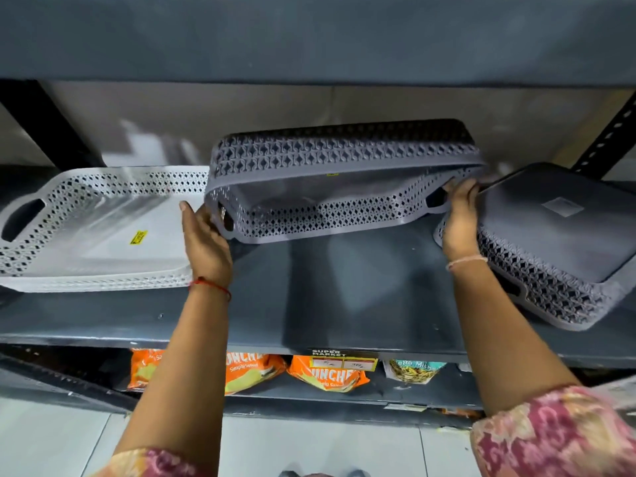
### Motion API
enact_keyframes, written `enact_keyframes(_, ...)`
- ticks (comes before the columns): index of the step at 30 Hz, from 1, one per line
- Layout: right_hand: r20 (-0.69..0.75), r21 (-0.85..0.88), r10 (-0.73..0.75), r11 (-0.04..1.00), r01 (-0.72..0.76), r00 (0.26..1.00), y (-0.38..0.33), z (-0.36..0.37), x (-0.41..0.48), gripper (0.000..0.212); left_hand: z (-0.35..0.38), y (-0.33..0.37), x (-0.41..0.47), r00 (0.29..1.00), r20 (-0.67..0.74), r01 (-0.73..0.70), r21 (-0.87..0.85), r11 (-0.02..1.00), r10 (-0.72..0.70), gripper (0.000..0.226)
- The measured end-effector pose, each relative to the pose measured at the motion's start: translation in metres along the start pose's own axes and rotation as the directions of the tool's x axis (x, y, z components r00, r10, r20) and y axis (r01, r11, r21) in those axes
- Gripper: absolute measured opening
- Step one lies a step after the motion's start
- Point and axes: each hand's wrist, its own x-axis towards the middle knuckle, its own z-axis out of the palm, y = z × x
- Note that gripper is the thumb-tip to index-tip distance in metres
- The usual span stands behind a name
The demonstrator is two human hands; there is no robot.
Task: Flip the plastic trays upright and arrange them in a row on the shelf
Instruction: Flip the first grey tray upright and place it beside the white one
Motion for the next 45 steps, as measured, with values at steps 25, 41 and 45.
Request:
enact_keyframes(25,0.145,-0.228,0.107,0.971,-0.073,0.984,-0.042,0.005,0.005,0.049,0.001,0.038,0.052,0.885,0.306,0.146,0.533,0.833,-0.350,0.108)
enact_keyframes(41,0.091,-0.647,0.217,0.755,-0.108,0.972,0.002,0.015,0.017,0.031,0.007,-0.013,0.079,0.955,0.097,0.142,0.680,0.719,-0.280,0.056)
enact_keyframes(45,0.105,-0.746,0.217,0.663,-0.068,0.970,0.004,0.018,0.021,0.023,0.003,-0.016,0.084,0.960,0.062,0.118,0.797,0.593,-0.274,0.079)
